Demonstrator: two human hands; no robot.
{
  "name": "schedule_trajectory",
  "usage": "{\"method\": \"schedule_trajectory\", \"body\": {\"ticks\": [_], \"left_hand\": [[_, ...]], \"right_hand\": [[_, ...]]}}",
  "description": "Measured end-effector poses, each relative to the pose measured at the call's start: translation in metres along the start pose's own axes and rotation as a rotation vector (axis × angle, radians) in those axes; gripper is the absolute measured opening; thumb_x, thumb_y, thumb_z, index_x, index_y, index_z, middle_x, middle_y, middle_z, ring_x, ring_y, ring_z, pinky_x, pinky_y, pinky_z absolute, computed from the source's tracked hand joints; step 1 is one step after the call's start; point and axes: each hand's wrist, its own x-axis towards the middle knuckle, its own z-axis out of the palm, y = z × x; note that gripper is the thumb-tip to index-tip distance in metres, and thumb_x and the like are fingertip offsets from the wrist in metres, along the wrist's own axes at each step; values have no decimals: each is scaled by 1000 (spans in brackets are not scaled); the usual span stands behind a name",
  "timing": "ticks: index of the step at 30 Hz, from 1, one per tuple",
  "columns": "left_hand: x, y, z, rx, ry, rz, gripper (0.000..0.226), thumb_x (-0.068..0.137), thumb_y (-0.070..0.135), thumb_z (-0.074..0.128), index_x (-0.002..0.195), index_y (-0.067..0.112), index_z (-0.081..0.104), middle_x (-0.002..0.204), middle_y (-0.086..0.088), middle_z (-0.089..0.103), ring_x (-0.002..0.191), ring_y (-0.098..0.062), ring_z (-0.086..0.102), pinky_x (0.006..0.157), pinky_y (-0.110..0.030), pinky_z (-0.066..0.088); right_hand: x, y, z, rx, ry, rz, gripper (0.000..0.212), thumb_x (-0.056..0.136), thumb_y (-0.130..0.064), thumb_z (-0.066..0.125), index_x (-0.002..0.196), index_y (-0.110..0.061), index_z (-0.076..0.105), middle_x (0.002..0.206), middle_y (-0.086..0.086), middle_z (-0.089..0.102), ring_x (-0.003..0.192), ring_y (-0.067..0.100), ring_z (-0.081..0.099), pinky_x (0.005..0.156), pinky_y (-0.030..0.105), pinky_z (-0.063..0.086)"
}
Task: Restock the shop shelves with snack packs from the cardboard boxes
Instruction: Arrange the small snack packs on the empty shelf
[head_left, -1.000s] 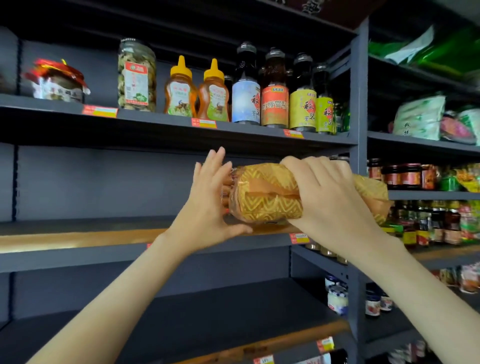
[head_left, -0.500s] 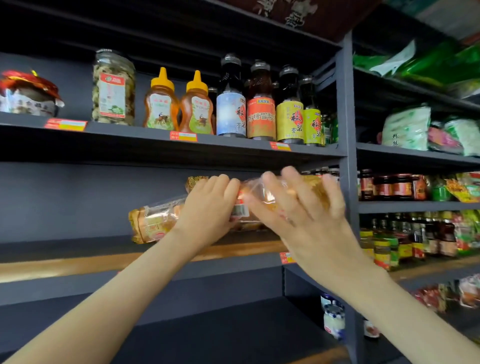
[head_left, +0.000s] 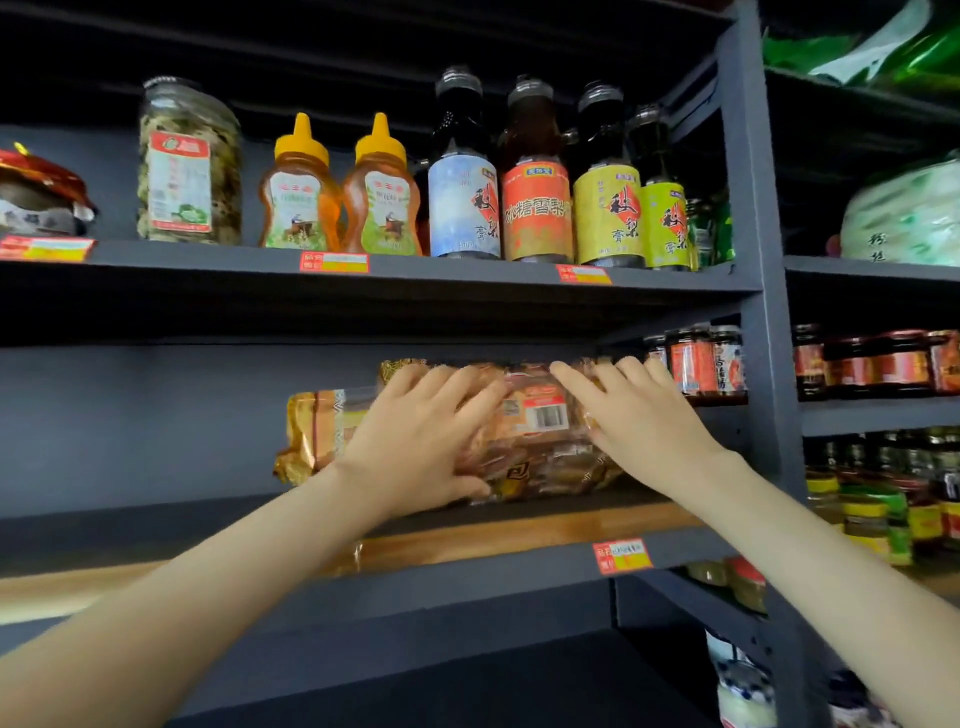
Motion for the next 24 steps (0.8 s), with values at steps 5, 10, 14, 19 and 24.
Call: {"method": "schedule_trajectory", "body": {"ticks": [5, 10, 14, 19, 24], "left_hand": [[-11, -29, 19, 131, -244, -150, 97, 59, 57, 82, 140, 16, 47, 110, -15, 65, 91, -34, 64, 77, -43, 51], [23, -48, 46, 19, -240, -220, 76, 89, 54, 56, 151, 26, 23, 143, -9, 43, 131, -30, 42, 108, -43, 28], [32, -44, 82, 74, -354, -452, 81, 94, 62, 36, 154, 22, 0, 161, -11, 2, 149, -28, -1, 114, -61, 6], [30, -47, 104, 113, -481, -420, 106, 73, 90, 21, 138, 29, -37, 144, -2, -44, 140, -29, -34, 108, -69, -9], [25, -49, 107, 209, -598, -213, 105, 79, 84, 27, 133, 26, -42, 141, -7, -46, 129, -29, -40, 109, -63, -14]], "right_hand": [[4, 6, 37, 102, 10, 88, 83, 89, -4, 59, 154, -23, 12, 152, 7, 35, 140, 26, 29, 114, 39, 21], [37, -1, 58, 220, -10, -45, 94, 83, 8, 54, 154, -23, 0, 160, 6, 13, 148, 22, 8, 118, 37, 2], [64, 2, 90, 275, -194, -227, 106, 87, -20, 59, 145, -35, -28, 158, -5, -24, 140, 11, -30, 116, 49, -16], [88, 5, 122, 149, -274, -315, 125, 74, -64, 67, 136, -39, -40, 146, -4, -41, 135, 19, -38, 111, 52, -21], [103, 13, 137, 180, -379, -272, 125, 75, -59, 70, 129, -42, -42, 142, -6, -42, 140, 20, -31, 112, 54, -16]]}}
